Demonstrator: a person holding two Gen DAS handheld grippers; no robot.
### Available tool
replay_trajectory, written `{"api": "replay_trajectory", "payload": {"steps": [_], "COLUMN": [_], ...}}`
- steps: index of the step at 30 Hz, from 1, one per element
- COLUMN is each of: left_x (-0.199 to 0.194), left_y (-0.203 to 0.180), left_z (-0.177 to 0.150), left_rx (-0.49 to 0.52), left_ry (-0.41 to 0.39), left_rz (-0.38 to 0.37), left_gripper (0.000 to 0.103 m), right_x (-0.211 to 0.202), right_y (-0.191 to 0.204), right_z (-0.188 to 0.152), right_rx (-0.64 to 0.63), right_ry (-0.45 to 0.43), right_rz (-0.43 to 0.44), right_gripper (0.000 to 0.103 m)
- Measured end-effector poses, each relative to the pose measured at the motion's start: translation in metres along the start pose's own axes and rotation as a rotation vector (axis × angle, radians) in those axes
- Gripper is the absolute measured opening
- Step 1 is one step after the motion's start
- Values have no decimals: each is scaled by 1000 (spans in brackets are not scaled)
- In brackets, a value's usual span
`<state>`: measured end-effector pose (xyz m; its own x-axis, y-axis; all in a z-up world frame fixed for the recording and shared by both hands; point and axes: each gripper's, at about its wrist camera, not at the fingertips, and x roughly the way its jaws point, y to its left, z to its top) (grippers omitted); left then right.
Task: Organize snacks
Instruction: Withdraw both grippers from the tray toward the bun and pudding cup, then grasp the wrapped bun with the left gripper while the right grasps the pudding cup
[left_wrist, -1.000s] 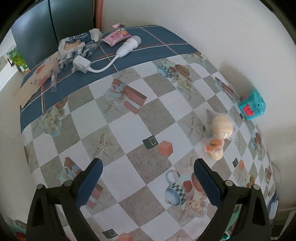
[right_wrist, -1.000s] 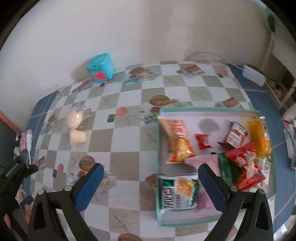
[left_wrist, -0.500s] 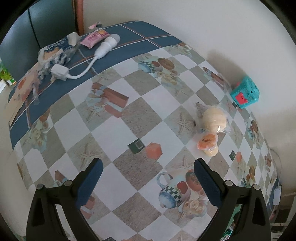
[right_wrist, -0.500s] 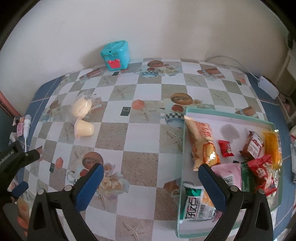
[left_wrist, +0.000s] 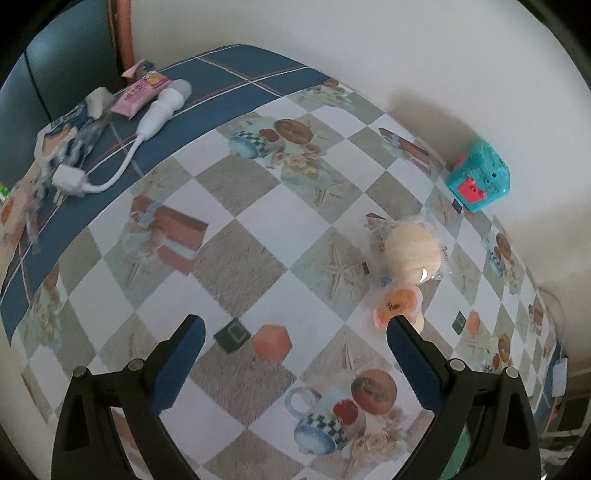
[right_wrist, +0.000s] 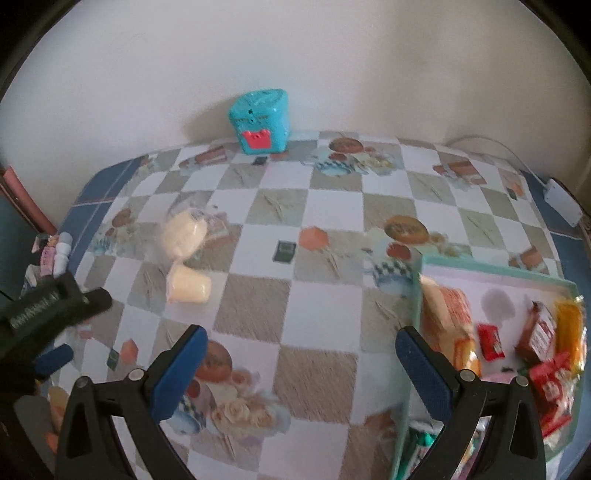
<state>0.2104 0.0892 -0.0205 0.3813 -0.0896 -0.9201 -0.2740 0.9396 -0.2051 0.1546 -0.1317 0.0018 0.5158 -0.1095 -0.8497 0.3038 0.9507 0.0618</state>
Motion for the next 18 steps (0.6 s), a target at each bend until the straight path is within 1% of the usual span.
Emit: {"api": "replay_trajectory", "payload": {"steps": [5, 9, 12, 15, 18], "left_x": [12, 21, 24, 25, 32], "left_y": [2, 12, 16, 11, 10], "left_z": [7, 13, 16, 16, 16], "left_rx": [26, 16, -5, 14, 18], "left_ry": [-5, -13, -13, -19, -7], "left_rz": [19, 43, 0, -11, -25], "left_gripper": [99, 99, 99, 99, 99], "right_x": [15, 32, 44, 55, 62], "right_y": [9, 26, 42, 56, 64], "right_z": [8, 5, 1, -3, -4], "right_rx": [23, -18, -70, -105, -115], "right_ry": [-24, -21, -19, -20, -26], "right_rz": [59, 90, 110, 127, 144], "right_gripper": [103, 103, 103, 103, 102]}}
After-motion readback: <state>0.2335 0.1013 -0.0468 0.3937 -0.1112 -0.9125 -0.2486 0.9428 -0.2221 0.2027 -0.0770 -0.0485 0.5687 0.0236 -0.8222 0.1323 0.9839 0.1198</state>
